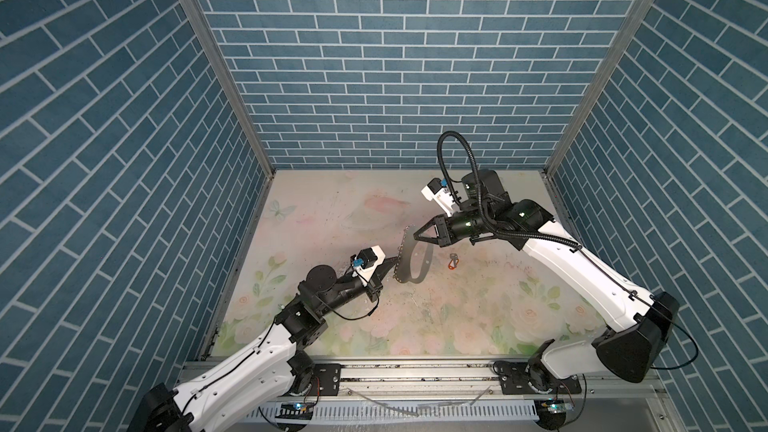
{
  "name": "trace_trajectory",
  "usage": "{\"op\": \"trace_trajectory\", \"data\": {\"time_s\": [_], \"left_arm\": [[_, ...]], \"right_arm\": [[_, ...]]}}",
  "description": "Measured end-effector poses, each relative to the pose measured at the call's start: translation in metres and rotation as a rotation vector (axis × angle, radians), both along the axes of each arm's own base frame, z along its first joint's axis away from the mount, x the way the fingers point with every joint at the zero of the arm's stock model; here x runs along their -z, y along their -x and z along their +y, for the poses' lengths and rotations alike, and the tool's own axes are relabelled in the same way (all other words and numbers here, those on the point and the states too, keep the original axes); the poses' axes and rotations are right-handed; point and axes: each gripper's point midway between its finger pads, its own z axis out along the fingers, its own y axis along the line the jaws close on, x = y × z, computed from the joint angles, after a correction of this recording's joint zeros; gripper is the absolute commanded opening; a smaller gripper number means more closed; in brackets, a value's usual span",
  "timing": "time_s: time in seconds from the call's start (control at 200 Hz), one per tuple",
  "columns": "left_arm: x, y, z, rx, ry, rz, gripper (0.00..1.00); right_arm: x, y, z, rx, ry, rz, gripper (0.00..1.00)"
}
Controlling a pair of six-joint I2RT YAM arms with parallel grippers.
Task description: Put the keys on the keyring
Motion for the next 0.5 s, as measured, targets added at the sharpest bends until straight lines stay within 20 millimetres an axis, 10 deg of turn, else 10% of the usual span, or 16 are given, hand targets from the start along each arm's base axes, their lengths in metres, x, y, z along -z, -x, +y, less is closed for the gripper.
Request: {"op": "trace_trajectory", "data": {"time_s": [0.5], "left_arm": [[-0.0024,-0.0023,0.0021,-0.018,-0.043,-0.021,0.0]], "right_arm": [[-0.002,-0.0005,-0.0024,0.01,0.002,-0.01,0.0]]}}
